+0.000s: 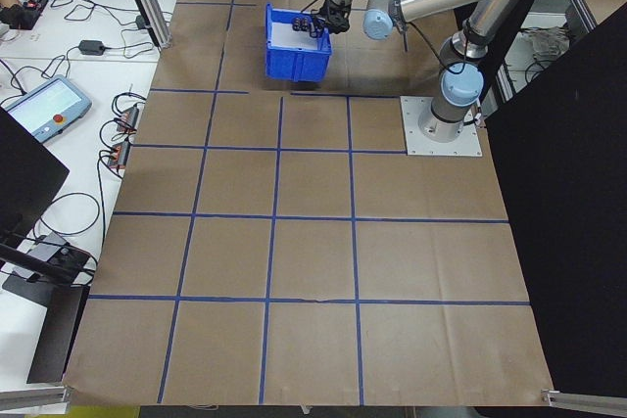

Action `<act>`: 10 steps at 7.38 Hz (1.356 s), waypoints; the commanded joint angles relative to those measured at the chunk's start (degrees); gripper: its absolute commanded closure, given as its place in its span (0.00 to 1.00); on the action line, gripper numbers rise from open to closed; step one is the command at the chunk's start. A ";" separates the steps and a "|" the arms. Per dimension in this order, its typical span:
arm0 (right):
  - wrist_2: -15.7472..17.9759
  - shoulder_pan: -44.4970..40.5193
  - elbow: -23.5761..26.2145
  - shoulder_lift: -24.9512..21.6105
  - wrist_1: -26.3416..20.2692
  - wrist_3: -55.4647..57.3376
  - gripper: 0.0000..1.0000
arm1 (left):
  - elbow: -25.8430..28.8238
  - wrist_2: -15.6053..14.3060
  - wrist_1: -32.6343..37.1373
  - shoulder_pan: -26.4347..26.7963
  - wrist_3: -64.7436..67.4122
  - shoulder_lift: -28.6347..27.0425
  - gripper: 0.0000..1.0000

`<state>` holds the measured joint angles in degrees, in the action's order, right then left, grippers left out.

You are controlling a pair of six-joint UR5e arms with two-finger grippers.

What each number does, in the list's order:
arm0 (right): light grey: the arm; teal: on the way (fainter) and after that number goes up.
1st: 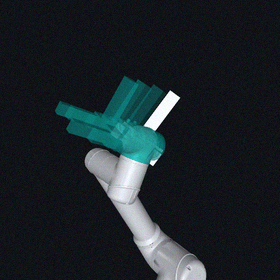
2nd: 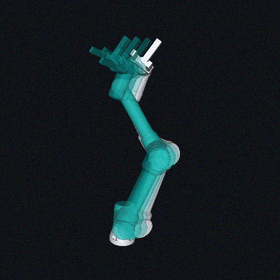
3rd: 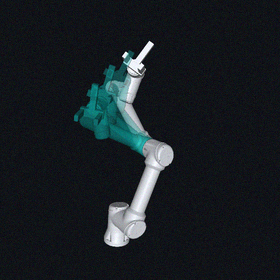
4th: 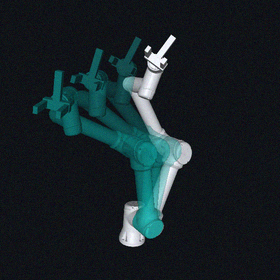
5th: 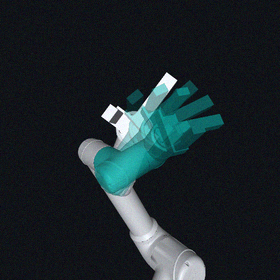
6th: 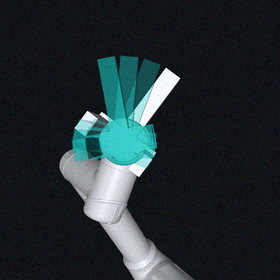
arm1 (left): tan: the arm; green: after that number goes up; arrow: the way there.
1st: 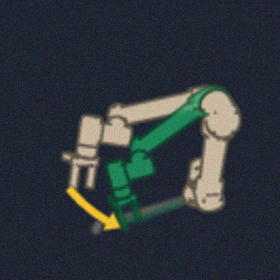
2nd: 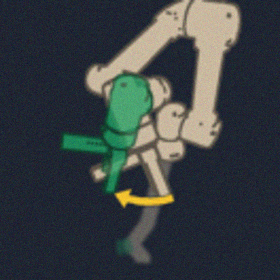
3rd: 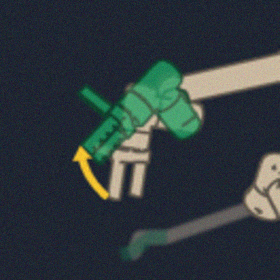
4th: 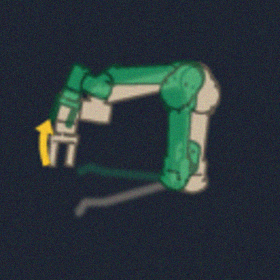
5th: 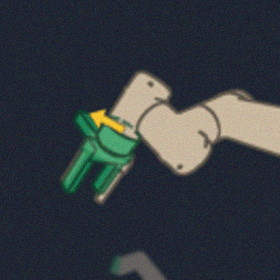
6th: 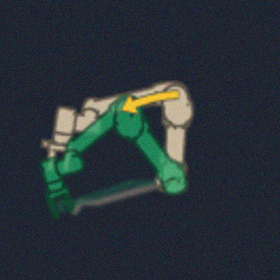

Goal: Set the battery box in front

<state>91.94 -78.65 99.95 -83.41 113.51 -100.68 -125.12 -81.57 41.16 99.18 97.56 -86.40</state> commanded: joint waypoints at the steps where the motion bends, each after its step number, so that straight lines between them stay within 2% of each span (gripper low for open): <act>1: -1.67 5.59 10.49 -6.66 3.72 -5.99 1.00 | 8.62 3.85 0.06 -0.05 -0.80 -9.97 1.00; 3: -1.68 7.63 15.35 -11.14 3.82 -9.34 1.00 | 13.38 3.87 -0.81 2.32 -0.27 -15.88 1.00; 5: -1.32 7.72 16.59 -12.57 3.82 -11.29 1.00 | 21.28 3.96 -0.82 5.22 2.80 -22.47 1.00; 7: -1.24 7.72 16.60 -12.66 3.21 -11.29 1.00 | 26.13 3.78 -0.99 7.95 2.72 -28.01 1.00; 10: -1.24 7.72 17.12 -13.09 3.12 -11.20 1.00 | 27.73 3.78 -0.99 7.53 2.89 -29.00 1.00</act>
<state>90.70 -70.93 116.93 -96.25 116.64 -111.95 -97.79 -77.76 40.17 106.95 100.42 -115.10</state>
